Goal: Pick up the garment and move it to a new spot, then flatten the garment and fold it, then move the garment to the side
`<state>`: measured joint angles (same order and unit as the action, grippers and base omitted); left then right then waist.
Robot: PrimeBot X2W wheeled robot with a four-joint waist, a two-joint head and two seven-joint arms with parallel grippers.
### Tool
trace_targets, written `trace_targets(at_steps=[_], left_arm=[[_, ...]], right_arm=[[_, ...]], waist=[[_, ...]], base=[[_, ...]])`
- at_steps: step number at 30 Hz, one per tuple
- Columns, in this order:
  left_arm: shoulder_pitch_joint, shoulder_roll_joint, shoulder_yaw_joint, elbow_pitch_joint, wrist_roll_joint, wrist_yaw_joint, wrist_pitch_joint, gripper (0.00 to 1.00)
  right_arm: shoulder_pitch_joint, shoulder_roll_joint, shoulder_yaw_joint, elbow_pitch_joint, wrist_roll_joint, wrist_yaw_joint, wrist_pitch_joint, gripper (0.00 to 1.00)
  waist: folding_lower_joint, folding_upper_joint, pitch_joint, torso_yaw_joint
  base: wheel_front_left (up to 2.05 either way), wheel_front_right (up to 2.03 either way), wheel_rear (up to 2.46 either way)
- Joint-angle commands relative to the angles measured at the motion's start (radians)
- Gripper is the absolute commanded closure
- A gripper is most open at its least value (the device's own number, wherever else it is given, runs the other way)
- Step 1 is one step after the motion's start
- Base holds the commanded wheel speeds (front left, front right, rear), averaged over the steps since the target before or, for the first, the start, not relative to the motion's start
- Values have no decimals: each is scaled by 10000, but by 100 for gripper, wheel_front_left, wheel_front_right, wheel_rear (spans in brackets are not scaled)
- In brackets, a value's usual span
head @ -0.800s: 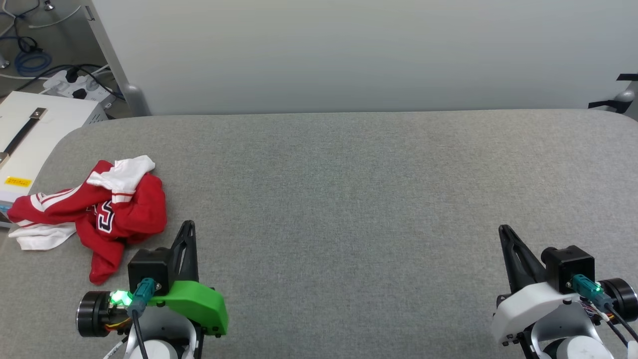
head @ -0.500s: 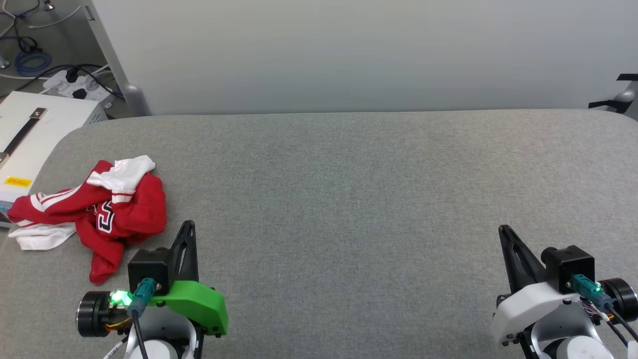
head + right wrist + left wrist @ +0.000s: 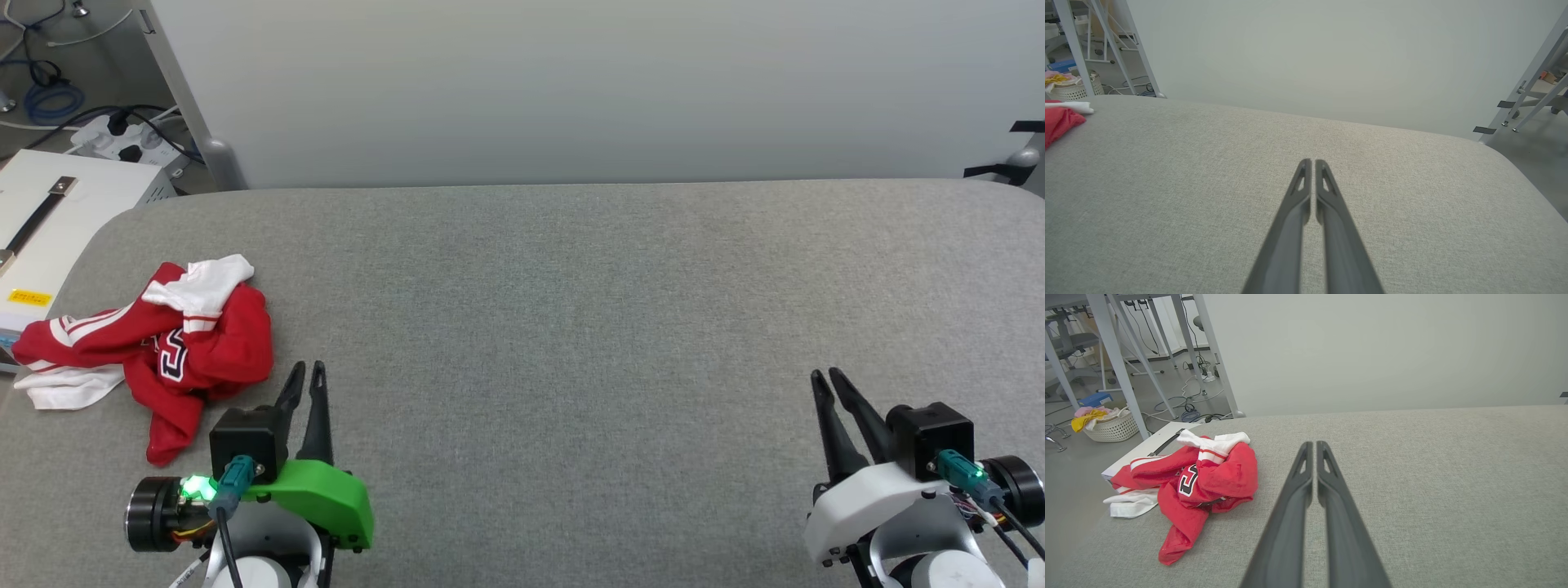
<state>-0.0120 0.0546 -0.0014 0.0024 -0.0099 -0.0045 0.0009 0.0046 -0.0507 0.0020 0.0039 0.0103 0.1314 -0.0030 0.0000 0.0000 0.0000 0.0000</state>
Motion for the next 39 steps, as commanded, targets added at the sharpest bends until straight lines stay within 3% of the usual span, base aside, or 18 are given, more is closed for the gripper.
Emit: trace_targets(at_steps=[1, 39], left_arm=[[2, 0, -2, 4, -5, 2, -7, 0], [64, -13, -182, 426, -739, -95, -792, 0]], right_arm=[[2, 0, -1, 3, 6, 0, -6, 0], [123, 2, 2, -480, 587, -2, -780, 0]], waist=[[0, 0, 0, 0], [0, 0, 11, 13]], base=[[0, 0, 0], [0, 0, 0]])
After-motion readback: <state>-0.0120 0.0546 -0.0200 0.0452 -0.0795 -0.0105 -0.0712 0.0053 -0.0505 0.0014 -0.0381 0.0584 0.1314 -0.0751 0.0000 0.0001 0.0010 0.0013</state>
